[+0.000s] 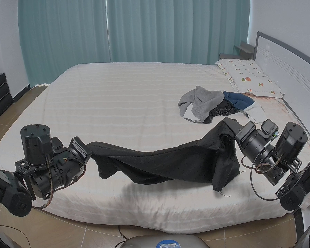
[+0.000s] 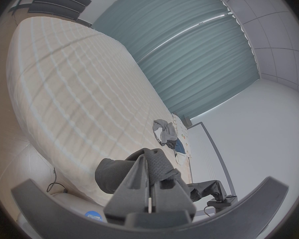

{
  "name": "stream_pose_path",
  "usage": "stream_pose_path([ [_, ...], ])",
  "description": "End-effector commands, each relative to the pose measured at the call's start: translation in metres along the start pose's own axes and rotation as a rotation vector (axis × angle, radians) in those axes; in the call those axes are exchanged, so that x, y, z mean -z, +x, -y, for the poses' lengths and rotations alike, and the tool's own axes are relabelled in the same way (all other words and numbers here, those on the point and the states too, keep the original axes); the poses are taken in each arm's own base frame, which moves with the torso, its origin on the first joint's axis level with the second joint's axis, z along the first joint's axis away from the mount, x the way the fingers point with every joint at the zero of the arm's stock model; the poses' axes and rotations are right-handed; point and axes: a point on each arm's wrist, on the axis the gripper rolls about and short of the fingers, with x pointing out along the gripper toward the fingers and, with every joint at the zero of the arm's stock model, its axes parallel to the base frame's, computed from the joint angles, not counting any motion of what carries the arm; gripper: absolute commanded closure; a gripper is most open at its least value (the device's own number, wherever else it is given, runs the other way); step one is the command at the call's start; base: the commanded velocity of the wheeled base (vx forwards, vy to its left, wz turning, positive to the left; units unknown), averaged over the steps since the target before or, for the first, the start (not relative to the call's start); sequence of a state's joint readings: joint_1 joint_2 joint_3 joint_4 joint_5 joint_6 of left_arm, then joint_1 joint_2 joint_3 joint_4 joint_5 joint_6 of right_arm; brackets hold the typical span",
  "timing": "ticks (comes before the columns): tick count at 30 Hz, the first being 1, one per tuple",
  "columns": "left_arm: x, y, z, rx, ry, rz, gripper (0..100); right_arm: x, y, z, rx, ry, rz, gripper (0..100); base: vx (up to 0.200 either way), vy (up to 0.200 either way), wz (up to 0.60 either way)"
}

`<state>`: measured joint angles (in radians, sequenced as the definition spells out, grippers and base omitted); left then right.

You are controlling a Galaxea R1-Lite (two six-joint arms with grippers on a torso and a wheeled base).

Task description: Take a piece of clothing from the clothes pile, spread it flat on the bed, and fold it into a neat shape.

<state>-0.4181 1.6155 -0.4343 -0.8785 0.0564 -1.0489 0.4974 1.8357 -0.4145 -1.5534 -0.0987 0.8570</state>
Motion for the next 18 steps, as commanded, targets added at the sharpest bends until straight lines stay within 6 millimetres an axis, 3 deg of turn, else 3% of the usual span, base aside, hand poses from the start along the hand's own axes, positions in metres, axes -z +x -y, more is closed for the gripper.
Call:
stream_pose_path([
  [1,0.0003,0.0002,-0.0001,-0.001,0.000,-0.001,100,-0.0007,0.0008,0.0006,-0.005,0.001,0.008,100,0.000,0.200,0.00],
  [18,0.0000,-0.0001,0.0000,-0.003,0.000,0.007,100,-0.0043,0.0016,0.0004,-0.005,0.047,0.025,100,0.000,0.200,0.00],
])
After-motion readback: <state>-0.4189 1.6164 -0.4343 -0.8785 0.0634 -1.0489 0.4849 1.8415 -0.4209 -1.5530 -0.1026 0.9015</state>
